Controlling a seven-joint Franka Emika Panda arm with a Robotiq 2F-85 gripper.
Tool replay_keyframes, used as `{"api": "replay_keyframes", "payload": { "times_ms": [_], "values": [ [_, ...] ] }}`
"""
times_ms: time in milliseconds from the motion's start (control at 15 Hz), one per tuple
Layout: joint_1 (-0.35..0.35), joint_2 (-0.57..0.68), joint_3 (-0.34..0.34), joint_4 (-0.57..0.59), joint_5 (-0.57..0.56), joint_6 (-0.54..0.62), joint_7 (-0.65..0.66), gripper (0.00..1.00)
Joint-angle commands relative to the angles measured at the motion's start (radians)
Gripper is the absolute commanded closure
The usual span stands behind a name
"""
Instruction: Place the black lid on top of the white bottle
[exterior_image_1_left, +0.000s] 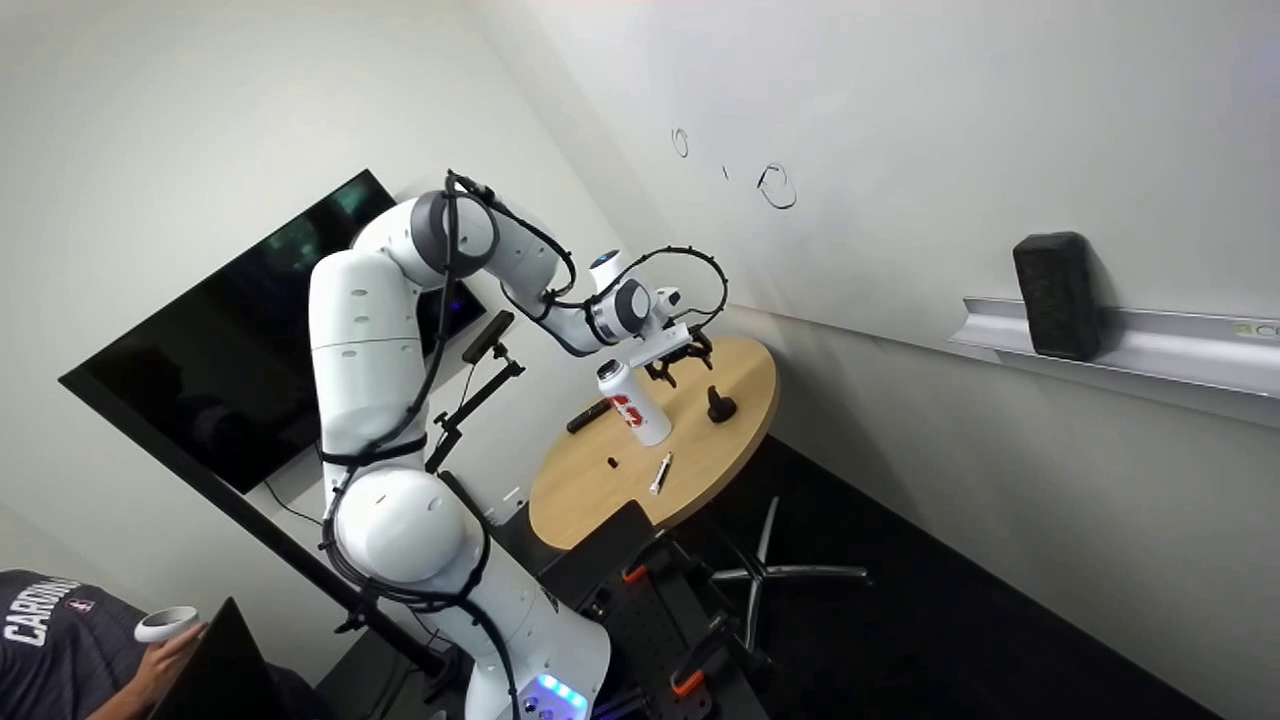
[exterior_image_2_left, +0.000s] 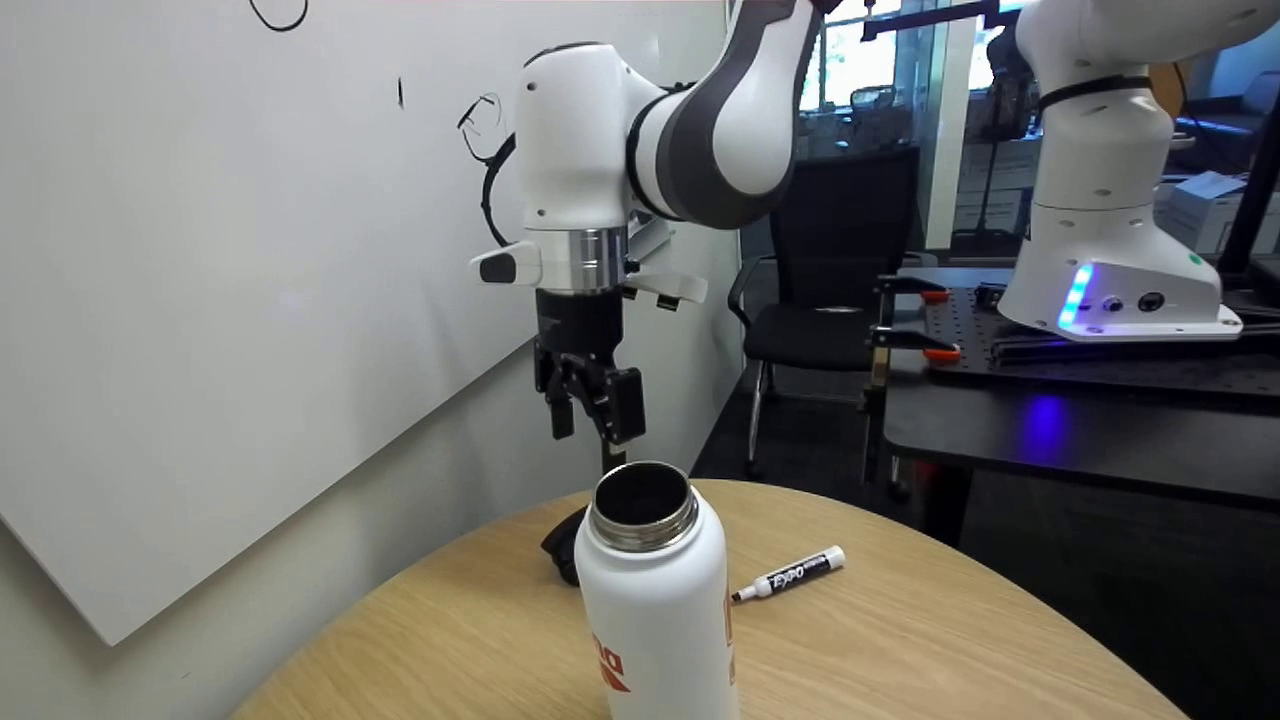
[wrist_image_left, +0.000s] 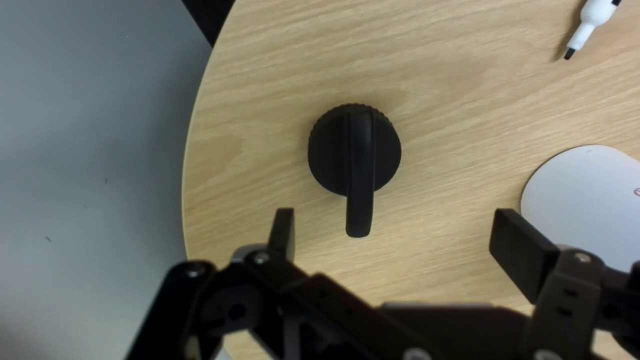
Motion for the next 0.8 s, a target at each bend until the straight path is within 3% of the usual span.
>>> {"api": "replay_keyframes", "payload": {
  "times_ms": [0,733],
  "values": [
    [0.028,0.080,-0.019,0.112,-0.050,-0.066,0.020,0.00],
    [0.051,0.225,-0.021,0.279,-0.070,-0.186,0.017,0.00]
  ]
}}
